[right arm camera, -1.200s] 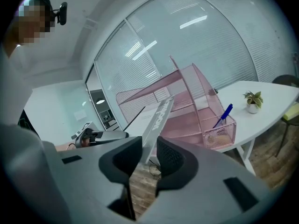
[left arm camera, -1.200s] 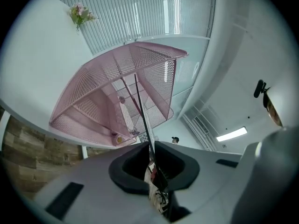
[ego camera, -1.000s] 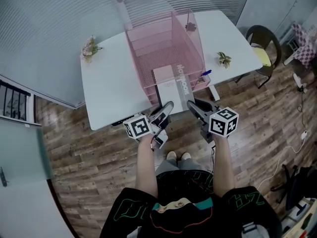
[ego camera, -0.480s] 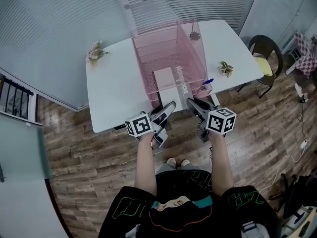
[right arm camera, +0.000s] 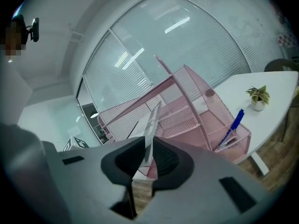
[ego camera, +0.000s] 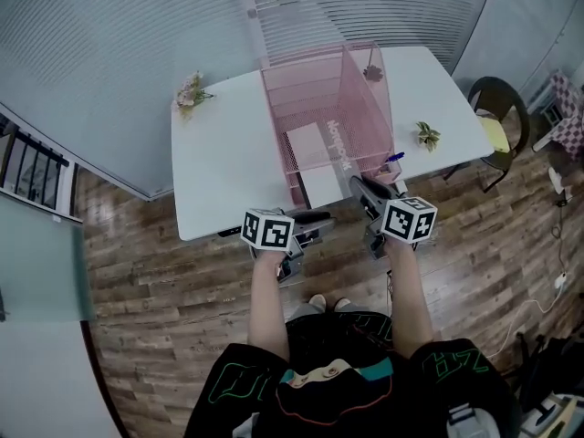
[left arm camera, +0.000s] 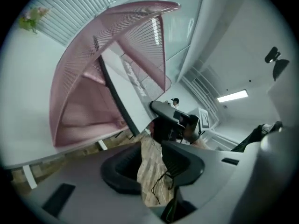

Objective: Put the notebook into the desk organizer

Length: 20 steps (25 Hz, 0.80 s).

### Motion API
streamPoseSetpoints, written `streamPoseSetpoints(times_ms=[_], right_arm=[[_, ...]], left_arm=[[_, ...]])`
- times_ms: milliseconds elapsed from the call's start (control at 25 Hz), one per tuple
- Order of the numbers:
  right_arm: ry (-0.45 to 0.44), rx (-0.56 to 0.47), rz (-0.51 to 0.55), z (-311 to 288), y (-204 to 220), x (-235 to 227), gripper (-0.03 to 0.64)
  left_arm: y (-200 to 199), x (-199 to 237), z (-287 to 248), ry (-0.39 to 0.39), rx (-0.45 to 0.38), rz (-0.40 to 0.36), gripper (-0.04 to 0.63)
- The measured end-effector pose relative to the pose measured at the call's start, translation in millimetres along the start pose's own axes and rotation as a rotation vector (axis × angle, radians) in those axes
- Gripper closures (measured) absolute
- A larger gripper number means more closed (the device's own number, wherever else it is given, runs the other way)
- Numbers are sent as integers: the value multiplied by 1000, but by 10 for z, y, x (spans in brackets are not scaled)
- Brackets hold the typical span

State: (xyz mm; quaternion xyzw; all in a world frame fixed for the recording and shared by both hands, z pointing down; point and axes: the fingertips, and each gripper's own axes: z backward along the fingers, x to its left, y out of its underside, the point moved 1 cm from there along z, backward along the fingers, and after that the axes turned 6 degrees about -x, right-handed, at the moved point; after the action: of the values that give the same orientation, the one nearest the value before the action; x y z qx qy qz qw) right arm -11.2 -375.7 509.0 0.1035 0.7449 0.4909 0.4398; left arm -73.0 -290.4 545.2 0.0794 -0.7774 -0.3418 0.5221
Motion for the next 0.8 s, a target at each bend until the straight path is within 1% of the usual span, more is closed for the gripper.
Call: streamPoseSetpoints(times_ms=[80,160,200,280,360,440,520,640,800], right_arm=[[1,7,18,-28,-2,28,566],[9,17,36,-41,0,42,563],[15,21,44,-43,-6,41,560],[26,31,61,-43,-16,36,540],[33,45,80,-38,-19,36,518],[35,57,99,-25,-27,30,433],[46,62,118,1,-43,11,393],[59,75,145,66,-60,-2,393],[45,144,182,125,-17,-8,397]], left_arm=[[-123,-43,-22,9,-61,-15,492],[-252,-58,-19,13,-133,-5,531],[-300,-55,-17,10,-161,3,563],[-360,-39,-11,-4,-203,12,581],[-397,-21,-7,-17,-232,18,586],[-440,-4,-22,-24,-261,29,592],[-471,12,-46,-28,-282,36,592],[-491,14,-91,-27,-298,40,592],[-576,58,-139,-45,-345,45,594]])
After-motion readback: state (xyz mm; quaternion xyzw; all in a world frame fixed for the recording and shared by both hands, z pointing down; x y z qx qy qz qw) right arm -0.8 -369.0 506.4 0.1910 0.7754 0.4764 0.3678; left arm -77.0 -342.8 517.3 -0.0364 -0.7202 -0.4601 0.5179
